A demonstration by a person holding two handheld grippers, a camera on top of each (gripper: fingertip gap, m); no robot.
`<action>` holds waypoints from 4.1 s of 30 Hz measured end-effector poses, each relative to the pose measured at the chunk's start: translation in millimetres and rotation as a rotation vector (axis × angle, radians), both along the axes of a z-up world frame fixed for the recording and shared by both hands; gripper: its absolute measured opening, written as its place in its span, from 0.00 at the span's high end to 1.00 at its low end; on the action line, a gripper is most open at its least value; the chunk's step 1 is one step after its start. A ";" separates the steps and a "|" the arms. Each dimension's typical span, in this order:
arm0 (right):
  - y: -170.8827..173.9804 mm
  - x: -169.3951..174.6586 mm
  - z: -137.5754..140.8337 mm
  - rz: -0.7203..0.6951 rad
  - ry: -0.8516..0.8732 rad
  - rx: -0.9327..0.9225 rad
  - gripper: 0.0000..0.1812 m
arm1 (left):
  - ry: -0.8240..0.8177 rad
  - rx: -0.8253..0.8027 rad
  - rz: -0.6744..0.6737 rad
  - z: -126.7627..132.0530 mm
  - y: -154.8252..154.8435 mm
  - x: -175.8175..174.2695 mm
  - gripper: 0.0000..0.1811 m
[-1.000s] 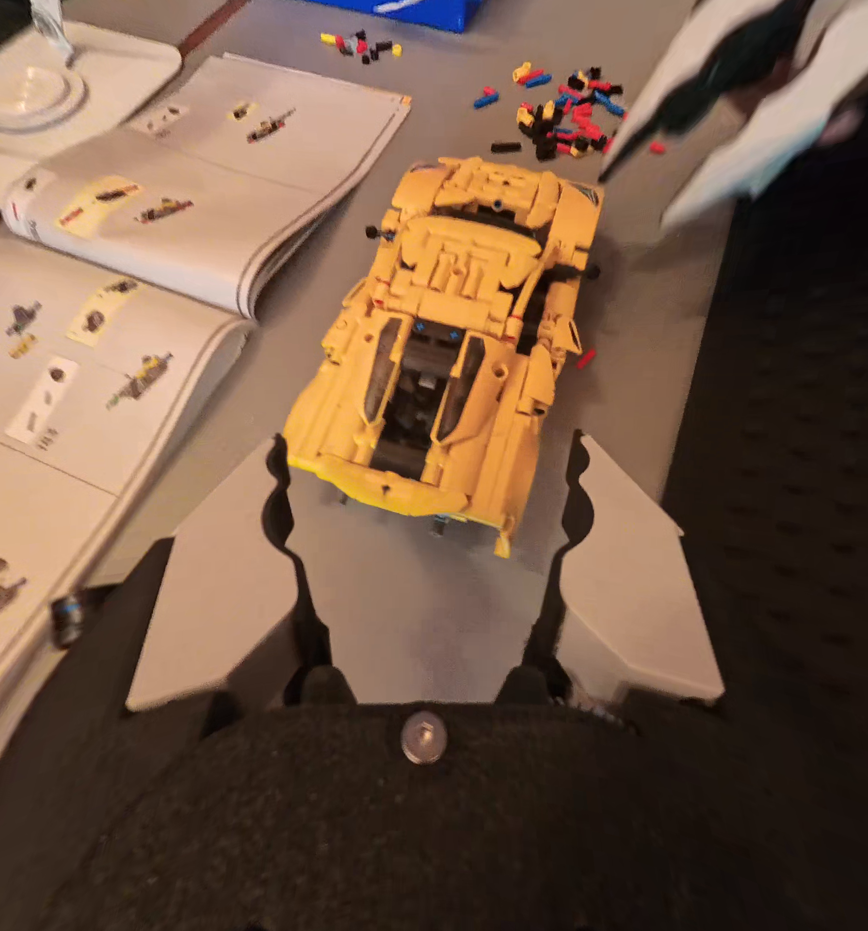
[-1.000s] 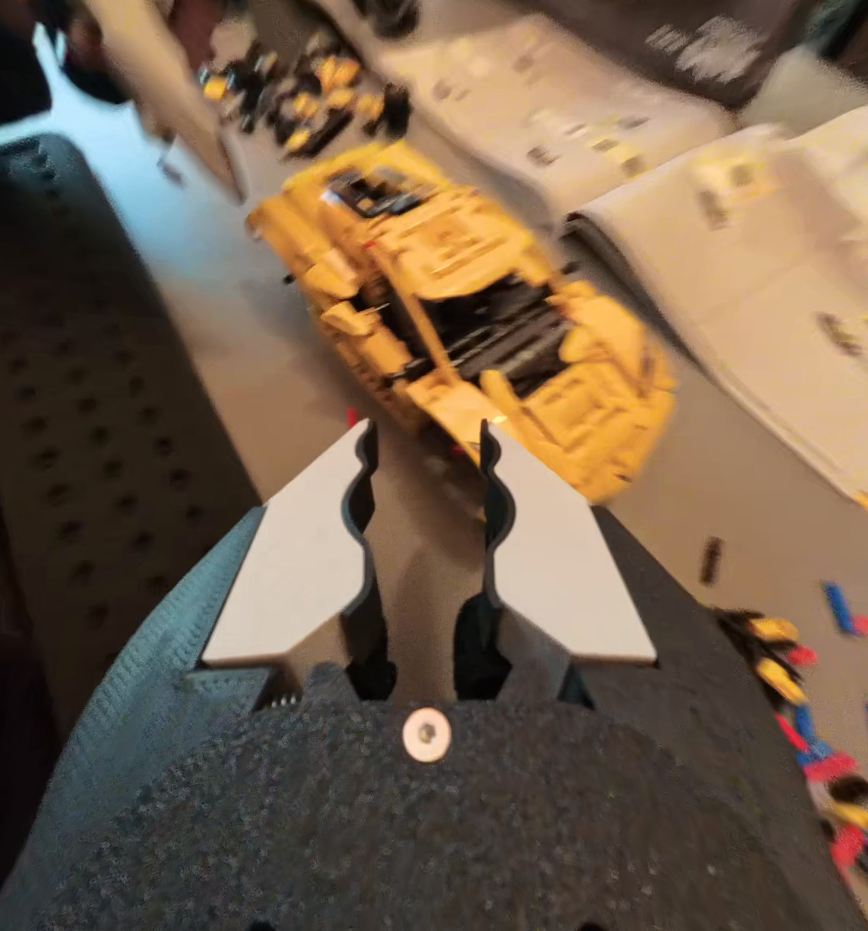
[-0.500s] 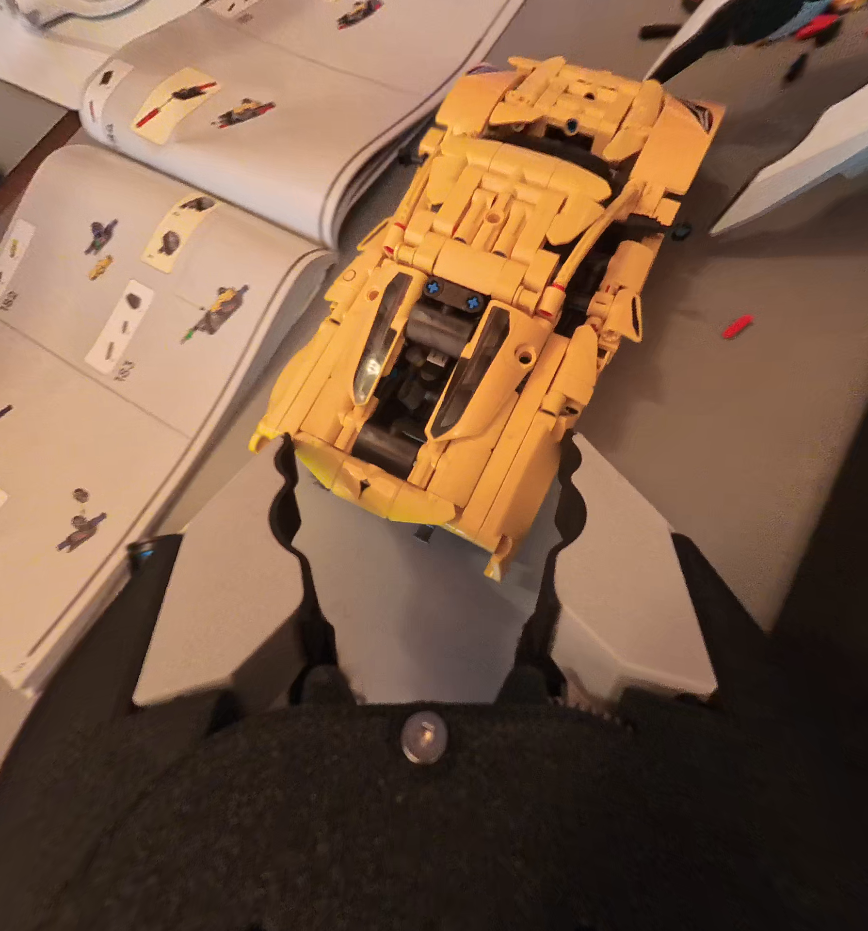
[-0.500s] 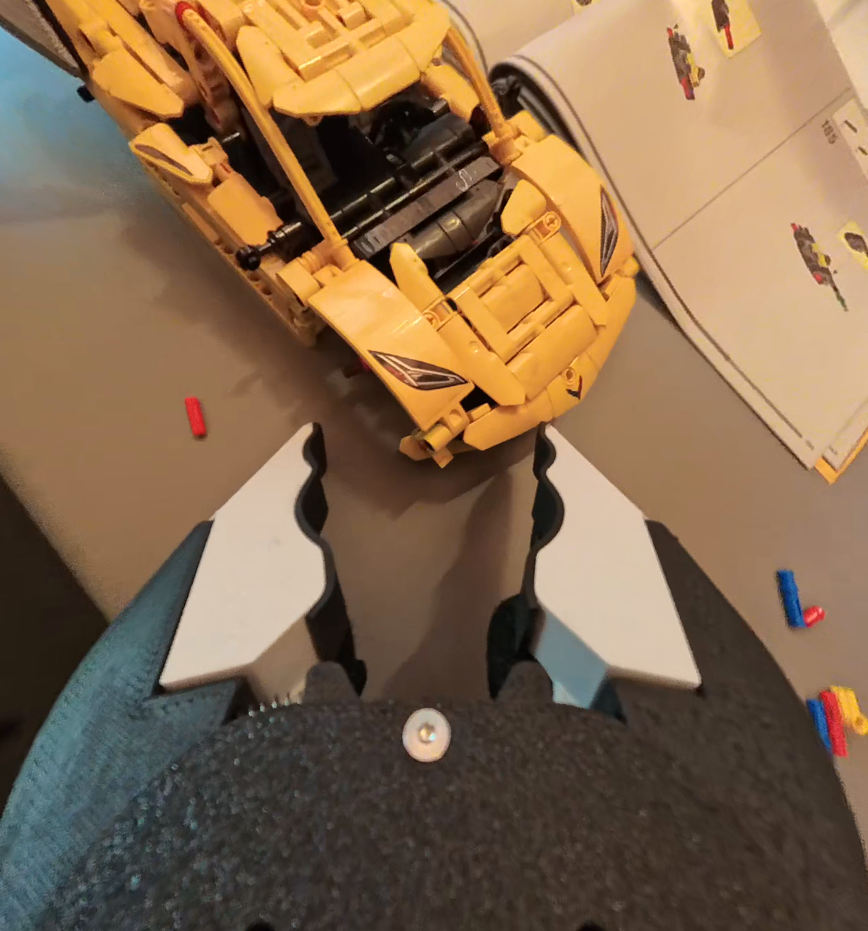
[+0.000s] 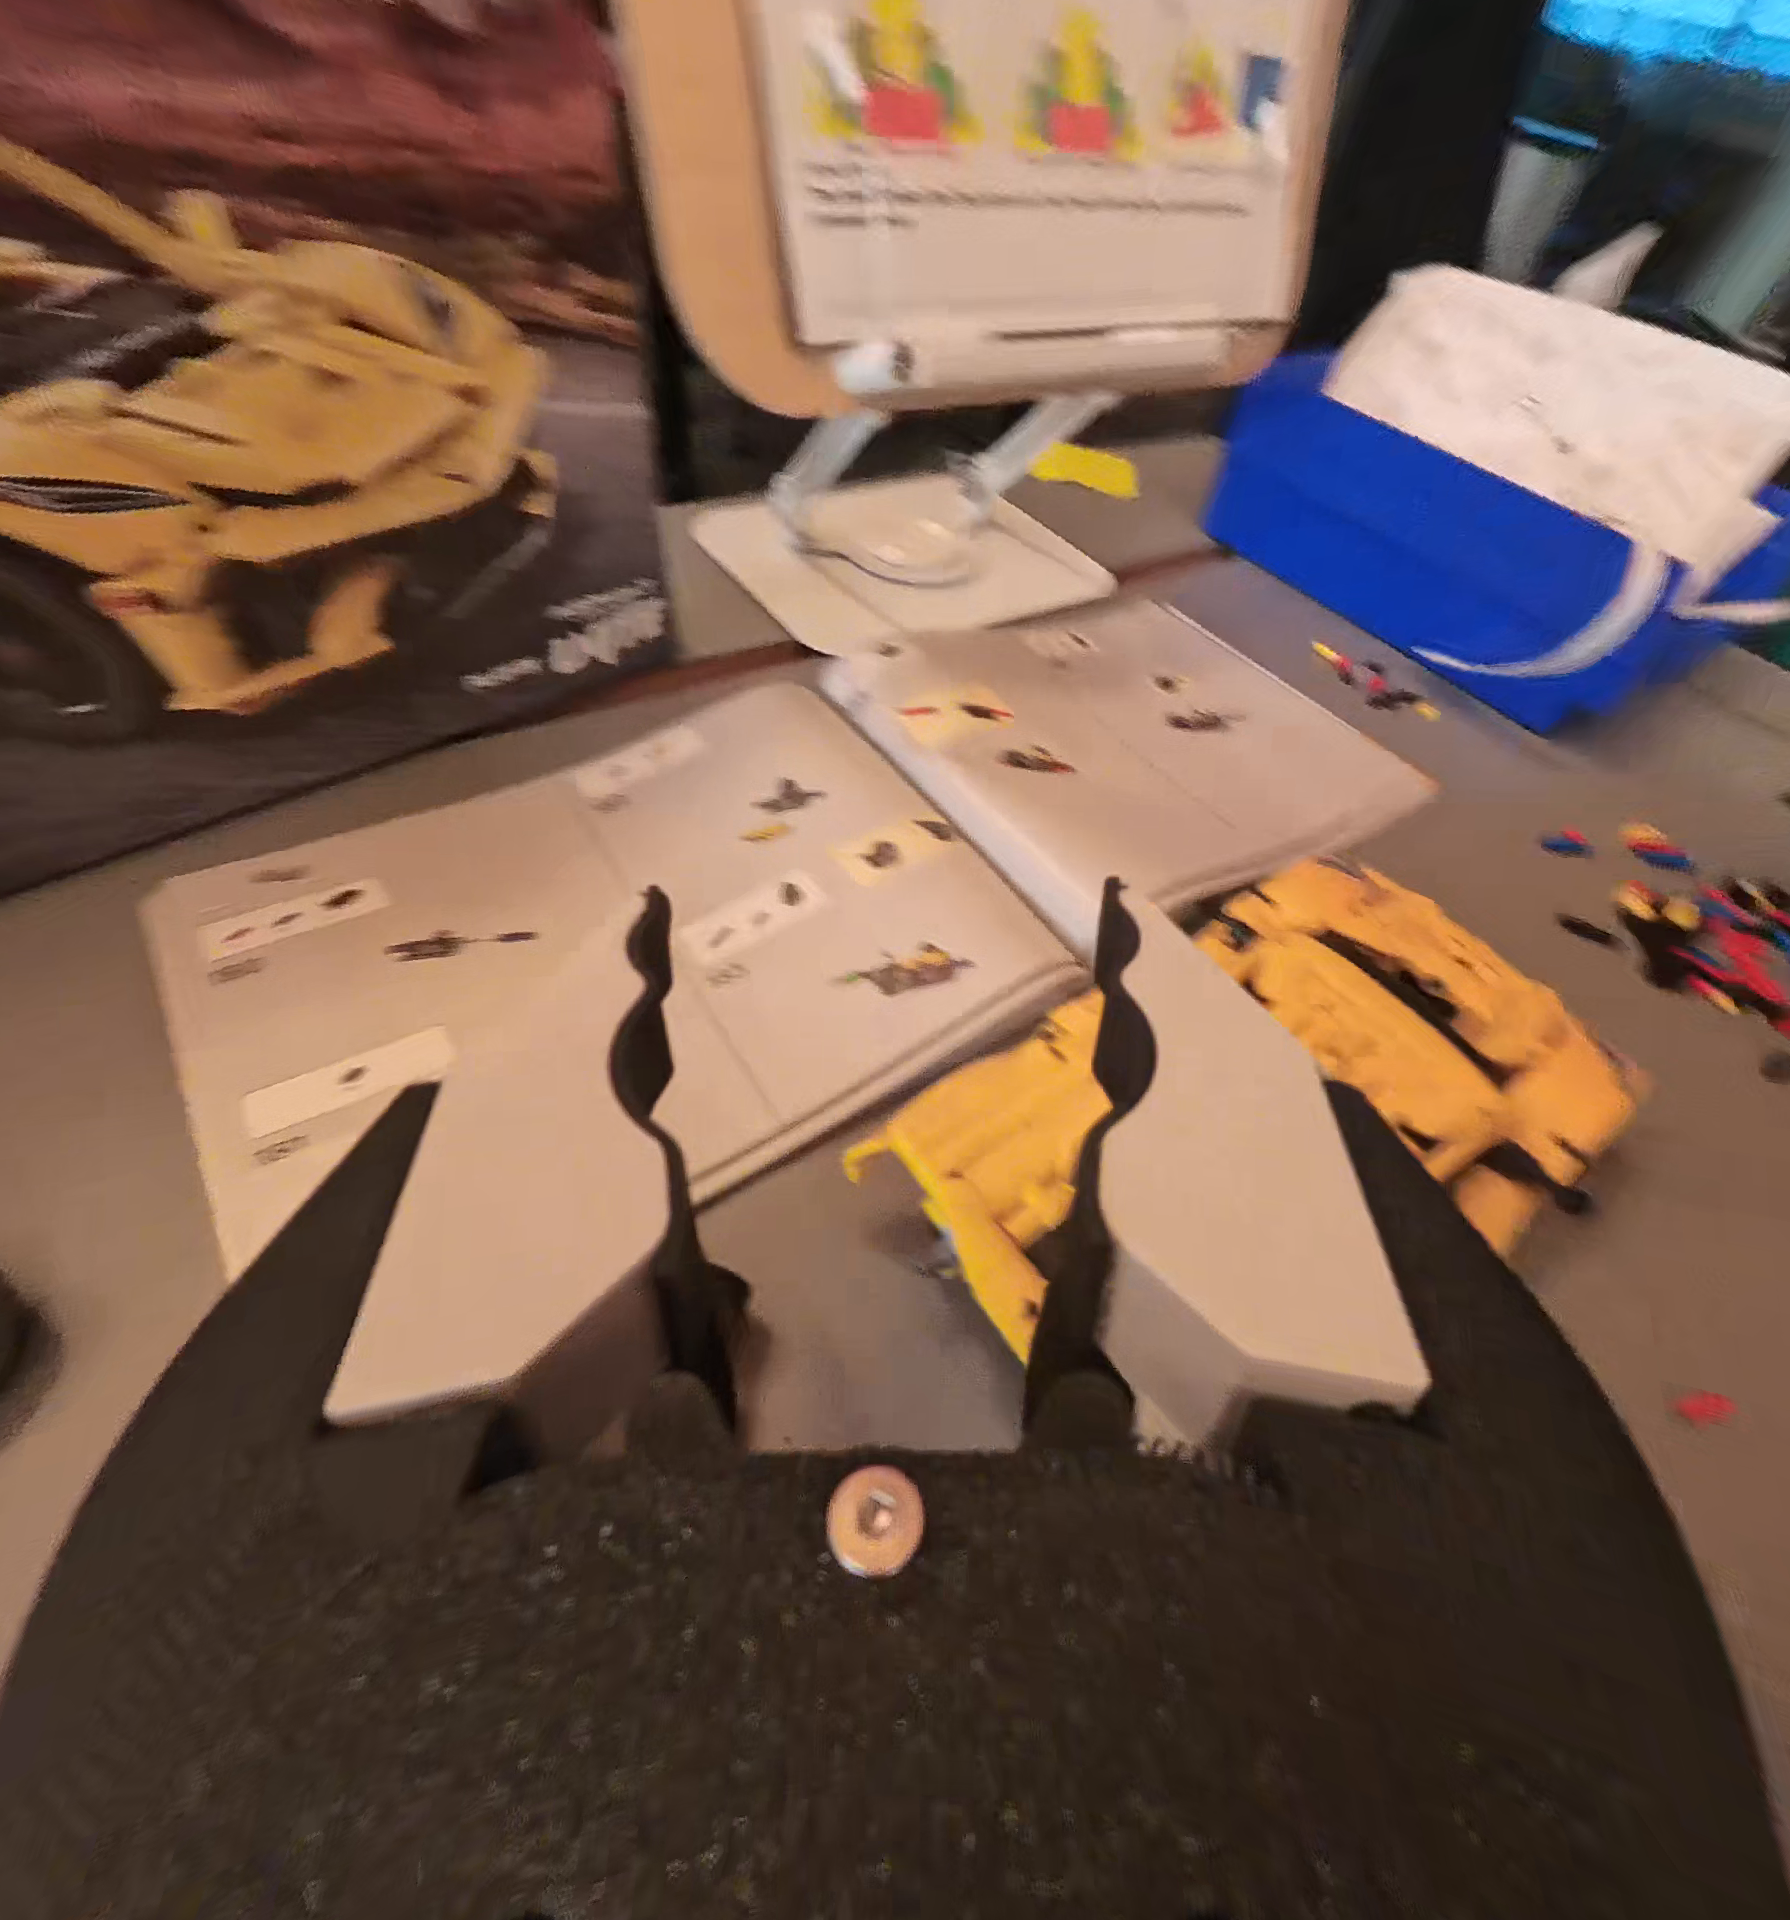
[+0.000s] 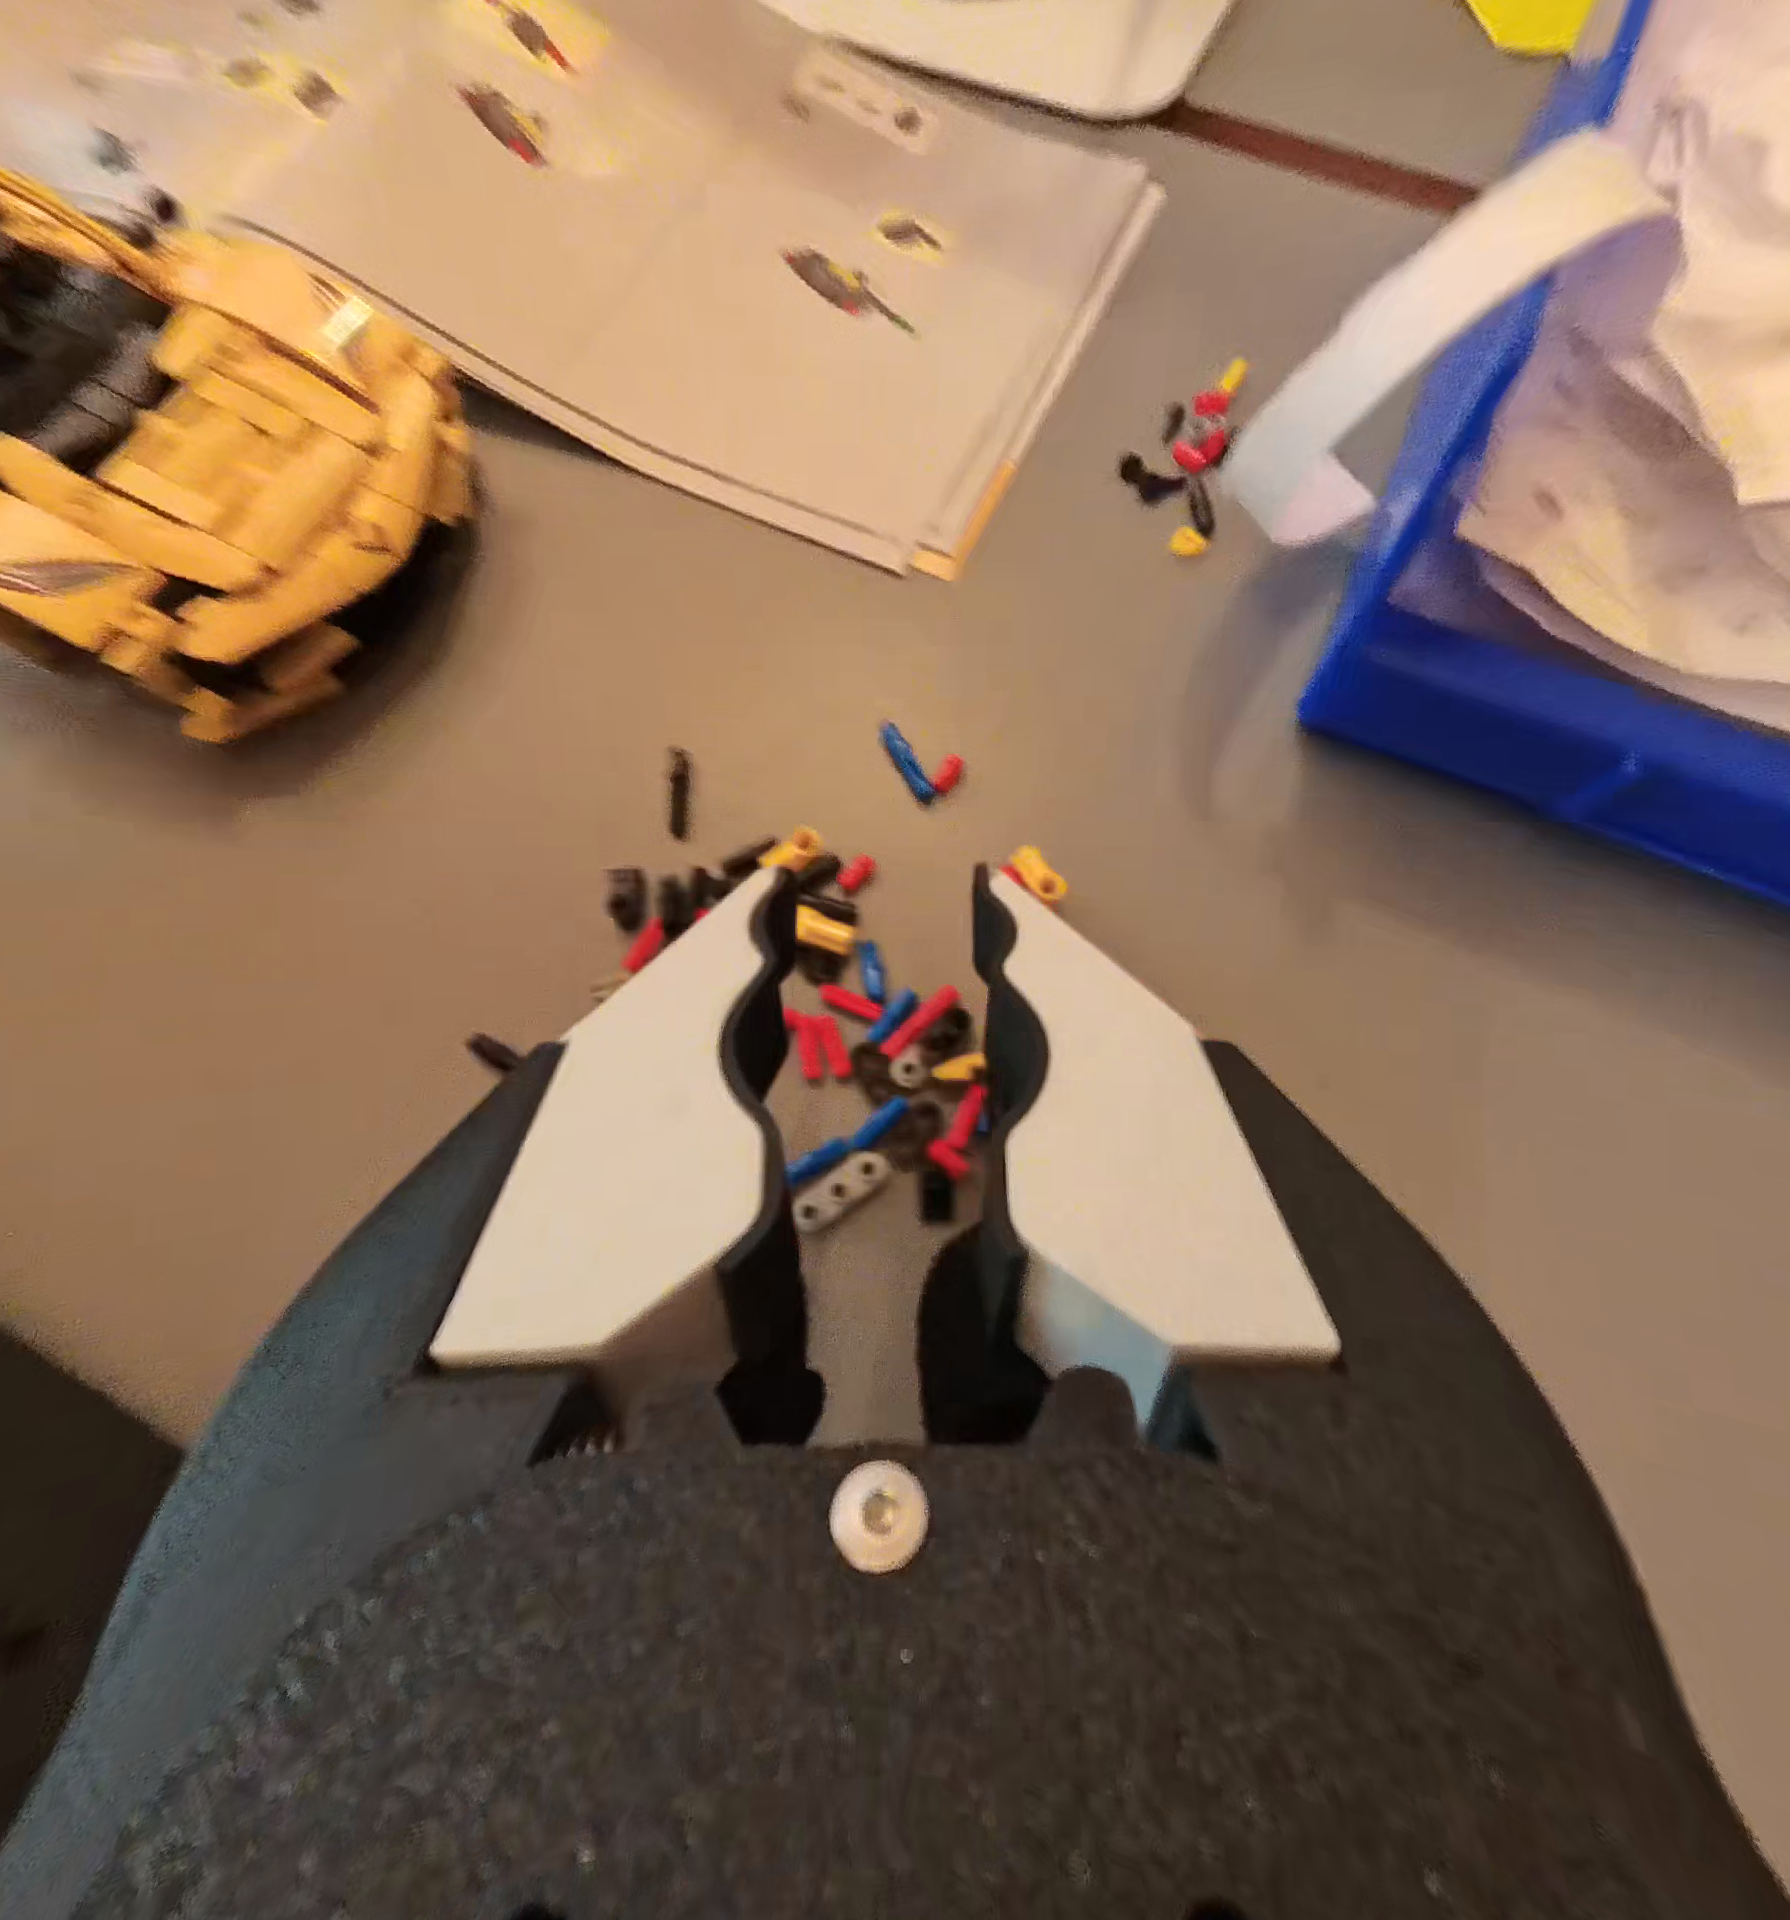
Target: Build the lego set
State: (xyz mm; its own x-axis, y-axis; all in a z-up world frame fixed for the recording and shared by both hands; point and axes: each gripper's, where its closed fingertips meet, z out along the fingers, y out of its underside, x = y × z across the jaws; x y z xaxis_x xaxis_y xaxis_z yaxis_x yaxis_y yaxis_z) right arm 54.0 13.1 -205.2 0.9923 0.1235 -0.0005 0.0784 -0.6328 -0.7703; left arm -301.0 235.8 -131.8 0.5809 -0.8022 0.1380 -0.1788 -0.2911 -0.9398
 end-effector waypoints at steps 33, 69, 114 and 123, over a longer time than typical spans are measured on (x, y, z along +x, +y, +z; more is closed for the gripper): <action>-4.1 -1.8 -48.7 0.189 -0.056 -0.195 0.97 | 0.088 0.189 0.067 -20.0 10.9 -16.0 0.57; 6.1 -209.8 -50.3 0.771 0.019 -0.107 0.97 | 0.272 0.054 0.294 -59.3 39.9 -66.4 0.64; -12.6 -249.6 -47.3 0.823 -0.053 -0.116 0.96 | 0.287 0.070 0.210 -62.0 27.2 -47.0 0.64; 38.7 -222.8 -34.3 0.462 0.023 0.017 0.86 | 0.290 0.086 0.201 -60.4 24.6 -43.6 0.64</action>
State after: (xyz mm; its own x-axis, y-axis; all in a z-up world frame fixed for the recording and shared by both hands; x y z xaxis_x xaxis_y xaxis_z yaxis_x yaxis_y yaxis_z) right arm -168.8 51.8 -239.5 0.8328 0.5533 -0.0157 0.3326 -0.5229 -0.7848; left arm -344.6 260.4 -192.2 0.7330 -0.6698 -0.1184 -0.3888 -0.2698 -0.8809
